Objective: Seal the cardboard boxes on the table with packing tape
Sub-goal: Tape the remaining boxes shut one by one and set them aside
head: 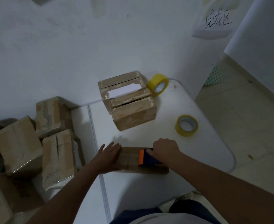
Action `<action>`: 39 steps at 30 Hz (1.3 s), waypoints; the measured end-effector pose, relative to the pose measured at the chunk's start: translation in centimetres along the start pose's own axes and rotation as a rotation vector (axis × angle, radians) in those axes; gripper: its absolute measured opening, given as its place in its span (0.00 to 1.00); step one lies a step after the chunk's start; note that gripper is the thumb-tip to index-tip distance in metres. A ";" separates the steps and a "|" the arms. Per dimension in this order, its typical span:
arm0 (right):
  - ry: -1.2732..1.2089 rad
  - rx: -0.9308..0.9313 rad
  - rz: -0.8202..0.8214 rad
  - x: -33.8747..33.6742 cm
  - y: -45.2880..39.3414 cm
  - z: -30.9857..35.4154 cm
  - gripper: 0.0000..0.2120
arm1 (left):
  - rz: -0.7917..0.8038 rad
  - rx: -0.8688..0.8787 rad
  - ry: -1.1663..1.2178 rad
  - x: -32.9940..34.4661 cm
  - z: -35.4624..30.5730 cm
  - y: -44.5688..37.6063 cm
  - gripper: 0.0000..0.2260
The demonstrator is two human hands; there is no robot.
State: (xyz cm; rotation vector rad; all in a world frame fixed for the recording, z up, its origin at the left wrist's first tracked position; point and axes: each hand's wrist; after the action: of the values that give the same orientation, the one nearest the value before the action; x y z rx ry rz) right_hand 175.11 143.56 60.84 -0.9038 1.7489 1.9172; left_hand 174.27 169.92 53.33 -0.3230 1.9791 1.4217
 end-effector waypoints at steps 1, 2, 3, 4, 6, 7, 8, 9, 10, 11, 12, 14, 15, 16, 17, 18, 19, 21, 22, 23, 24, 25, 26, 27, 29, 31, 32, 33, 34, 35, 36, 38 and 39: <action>-0.002 0.002 -0.008 0.0 0.0 0.1 0.26 | -0.012 -0.003 0.041 0.0 -1.1 -0.3 0.43; 0.001 0.003 -0.012 0.0 0.0 0.1 0.26 | -0.048 0.015 0.114 0.2 -2.2 -0.6 0.45; 0.006 0.007 -0.010 -0.1 0.0 0.2 0.26 | -0.086 0.026 0.185 0.8 -3.1 -1.0 0.48; 0.008 0.012 -0.005 -0.1 0.1 0.2 0.26 | -0.134 0.015 0.214 1.4 -3.9 -1.4 0.47; 0.012 0.012 0.001 0.0 0.2 0.4 0.25 | -0.238 -0.043 0.151 2.7 -4.6 -1.9 0.37; 0.023 0.021 0.004 -0.1 0.0 0.2 0.25 | -0.258 -0.071 0.125 3.2 -5.0 -2.5 0.32; 0.028 0.025 0.005 0.0 0.0 0.2 0.25 | -0.274 -0.102 0.100 3.8 -4.9 -2.7 0.27; 0.030 0.022 0.005 0.0 0.0 0.2 0.25 | -0.296 -0.117 0.073 4.0 -4.8 -2.8 0.25; 0.032 0.017 0.006 0.0 0.0 0.2 0.25 | -0.325 -0.125 0.058 4.3 -4.7 -2.8 0.25; 0.035 0.013 0.008 -0.1 0.0 0.2 0.25 | -0.346 -0.135 0.054 4.4 -4.6 -2.9 0.25; 0.037 0.011 0.009 -0.2 0.0 0.2 0.25 | -0.362 -0.139 0.045 4.5 -4.5 -3.0 0.25; 0.029 -0.003 0.022 -0.3 0.1 -0.2 0.25 | -0.361 -0.133 0.021 4.7 -4.3 -3.2 0.26; 0.019 -0.015 0.030 -0.3 0.2 -0.5 0.25 | -0.341 -0.132 0.012 4.7 -4.3 -3.2 0.26; 0.012 -0.028 0.032 -0.2 0.3 -0.8 0.26 | -0.327 -0.130 0.004 4.8 -4.2 -3.3 0.27; 0.011 -0.042 0.023 -0.1 0.4 -1.2 0.26 | -0.314 -0.126 0.006 4.9 -4.0 -3.4 0.27; 0.009 -0.054 0.011 0.1 0.5 -1.6 0.27 | -0.311 -0.121 -0.001 5.0 -3.8 -3.6 0.28; 0.007 -0.060 0.000 0.3 0.7 -2.2 0.27 | -0.308 -0.119 -0.010 5.1 -3.8 -3.7 0.28; 0.011 -0.054 0.004 0.6 1.1 -3.8 0.27 | -0.319 -0.129 -0.002 5.0 -3.9 -3.6 0.28; 0.010 -0.040 0.015 0.9 1.3 -5.0 0.27 | -0.333 -0.134 0.002 5.0 -4.0 -3.5 0.28; 0.002 -0.025 0.022 1.3 1.4 -6.1 0.28 | -0.337 -0.137 0.006 5.0 -4.1 -3.5 0.27; -0.013 -0.017 0.022 1.8 1.5 -7.2 0.28 | -0.342 -0.140 0.010 5.0 -4.1 -3.5 0.27; -0.029 -0.018 0.016 2.2 1.6 -8.1 0.28 | -0.345 -0.141 0.014 4.9 -4.1 -3.6 0.27; -0.040 -0.024 0.011 2.6 1.5 -8.6 0.28 | -0.353 -0.138 0.011 5.0 -4.1 -3.7 0.27; -0.043 -0.032 0.007 2.9 1.4 -8.9 0.28 | -0.350 -0.135 0.006 5.0 -4.0 -3.7 0.27; -0.044 -0.048 0.004 3.0 1.2 -9.1 0.28 | -0.330 -0.139 0.003 4.9 -4.2 -3.5 0.28; -0.053 -0.053 0.007 2.9 1.1 -9.1 0.27 | -0.314 -0.133 -0.004 5.0 -4.0 -3.4 0.28; -0.053 -0.053 0.006 2.9 1.1 -8.9 0.27 | -0.306 -0.128 -0.024 5.0 -3.8 -3.4 0.28; -0.051 -0.052 0.002 2.9 1.1 -8.6 0.28 | -0.292 -0.124 -0.045 4.9 -3.3 -3.4 0.28; -0.052 -0.051 -0.001 3.0 1.1 -8.0 0.28 | -0.288 -0.118 -0.067 4.8 -2.5 -3.4 0.29; -0.060 -0.050 -0.003 3.1 1.0 -7.3 0.28 | -0.291 -0.120 -0.086 4.7 -1.3 -3.6 0.29; -0.072 -0.050 -0.004 3.1 0.8 -6.4 0.28 | -0.289 -0.137 -0.089 4.4 -0.1 -3.6 0.30; -0.086 -0.046 -0.017 2.9 0.4 -4.7 0.28 | -0.304 -0.176 -0.047 3.3 1.9 -3.4 0.30; -0.084 -0.041 -0.024 2.8 0.3 -4.1 0.28 | -0.322 -0.183 -0.028 2.7 2.1 -3.2 0.29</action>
State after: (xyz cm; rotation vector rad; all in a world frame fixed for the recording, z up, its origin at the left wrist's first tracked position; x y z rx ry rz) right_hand 173.78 139.09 59.08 -0.8421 1.6486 1.9536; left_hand 174.85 171.07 48.84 -0.6682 1.6859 1.3874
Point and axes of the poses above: each hand's wrist, its own y-axis away from the middle knuckle, its own x-axis out of the palm, z = x × y, and after that the axes turned 15 degrees about z, right-handed
